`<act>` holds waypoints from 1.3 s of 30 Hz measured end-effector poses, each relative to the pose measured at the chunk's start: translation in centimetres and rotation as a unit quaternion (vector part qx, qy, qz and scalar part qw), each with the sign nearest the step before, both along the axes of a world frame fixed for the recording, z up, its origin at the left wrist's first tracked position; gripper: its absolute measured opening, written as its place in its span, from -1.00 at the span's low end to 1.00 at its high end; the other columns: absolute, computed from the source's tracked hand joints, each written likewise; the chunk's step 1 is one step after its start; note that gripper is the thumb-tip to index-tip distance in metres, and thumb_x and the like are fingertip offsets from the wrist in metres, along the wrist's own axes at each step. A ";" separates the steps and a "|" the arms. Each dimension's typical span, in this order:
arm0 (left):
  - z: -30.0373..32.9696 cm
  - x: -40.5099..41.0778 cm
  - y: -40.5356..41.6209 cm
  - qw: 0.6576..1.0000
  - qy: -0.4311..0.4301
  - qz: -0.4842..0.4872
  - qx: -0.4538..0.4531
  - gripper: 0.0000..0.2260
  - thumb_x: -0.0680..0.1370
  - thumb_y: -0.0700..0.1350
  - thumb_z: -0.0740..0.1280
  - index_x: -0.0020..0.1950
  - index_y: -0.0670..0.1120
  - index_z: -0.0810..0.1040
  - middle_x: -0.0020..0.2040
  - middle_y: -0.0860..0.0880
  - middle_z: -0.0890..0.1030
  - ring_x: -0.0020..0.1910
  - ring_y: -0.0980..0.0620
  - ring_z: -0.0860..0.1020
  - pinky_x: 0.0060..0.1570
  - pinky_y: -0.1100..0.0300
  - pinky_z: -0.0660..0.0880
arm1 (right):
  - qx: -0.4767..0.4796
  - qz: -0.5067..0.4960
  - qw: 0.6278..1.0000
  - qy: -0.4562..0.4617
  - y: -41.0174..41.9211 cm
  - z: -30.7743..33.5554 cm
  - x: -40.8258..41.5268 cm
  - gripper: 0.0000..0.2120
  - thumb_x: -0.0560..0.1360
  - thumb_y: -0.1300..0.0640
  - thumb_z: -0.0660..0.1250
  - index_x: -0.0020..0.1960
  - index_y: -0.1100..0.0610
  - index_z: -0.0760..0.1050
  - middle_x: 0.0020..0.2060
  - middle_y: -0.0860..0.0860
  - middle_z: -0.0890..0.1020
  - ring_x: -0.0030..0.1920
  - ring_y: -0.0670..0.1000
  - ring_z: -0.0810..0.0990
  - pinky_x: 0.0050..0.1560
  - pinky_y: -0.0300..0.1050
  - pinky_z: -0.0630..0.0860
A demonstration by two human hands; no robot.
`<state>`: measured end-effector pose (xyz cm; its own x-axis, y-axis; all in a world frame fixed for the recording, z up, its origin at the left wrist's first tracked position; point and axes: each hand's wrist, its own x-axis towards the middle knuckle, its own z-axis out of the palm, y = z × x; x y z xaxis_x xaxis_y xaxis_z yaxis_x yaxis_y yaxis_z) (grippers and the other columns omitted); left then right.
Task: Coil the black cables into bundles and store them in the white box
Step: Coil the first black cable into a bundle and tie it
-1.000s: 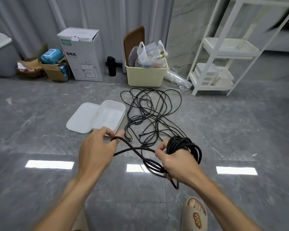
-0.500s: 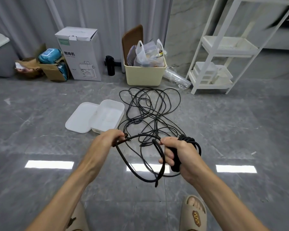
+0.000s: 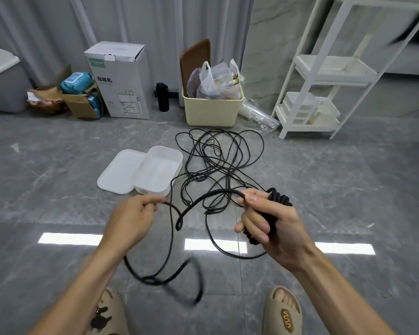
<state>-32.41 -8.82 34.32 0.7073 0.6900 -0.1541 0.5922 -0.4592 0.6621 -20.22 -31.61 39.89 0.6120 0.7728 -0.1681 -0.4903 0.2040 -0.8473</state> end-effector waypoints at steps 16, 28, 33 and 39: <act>-0.9 -0.5 -6.3 0.913 0.014 -0.366 -0.176 -0.63 0.27 -0.31 0.09 -0.28 0.10 0.57 -0.03 0.11 0.59 0.17 0.18 0.53 0.25 0.09 0.44 | 0.052 -0.195 0.955 0.218 0.7 -0.3 1.3 -0.85 0.57 0.25 0.23 -0.16 0.23 0.51 -0.55 -0.08 0.21 -0.59 -0.12 0.21 -0.45 -0.27 0.45; 1.2 0.6 -5.9 0.861 -0.112 -0.132 -0.478 -0.83 0.65 -0.12 0.22 0.13 -0.20 0.49 -0.21 -0.14 0.68 0.00 -0.21 0.69 -0.01 0.05 0.64 | -0.023 -0.236 0.958 0.160 0.2 -1.0 1.8 -0.86 0.61 0.23 0.22 -0.11 0.20 0.46 -0.55 -0.07 0.27 -0.56 -0.10 0.23 -0.37 -0.25 0.41; 0.6 0.4 -3.8 0.927 -0.092 -0.080 -0.356 -0.77 0.70 -0.14 0.14 0.29 -0.09 0.52 -0.41 0.05 0.55 -0.39 0.01 0.63 -0.32 0.16 0.61 | -0.020 -0.209 0.959 0.188 -0.2 -0.8 2.2 -0.89 0.56 0.25 0.24 -0.14 0.21 0.47 -0.55 -0.07 0.24 -0.59 -0.10 0.21 -0.44 -0.27 0.41; -0.9 0.3 -2.4 0.996 -0.060 -0.065 -0.026 -0.69 0.69 -0.04 0.12 0.40 0.13 0.48 -0.11 0.11 0.64 -0.17 0.19 0.52 -0.12 0.34 0.36 | 0.035 -0.036 0.958 0.284 -0.3 -0.8 1.0 -0.91 0.46 0.19 0.32 -0.13 0.22 0.53 -0.62 -0.09 0.21 -0.66 -0.14 0.19 -0.51 -0.29 0.34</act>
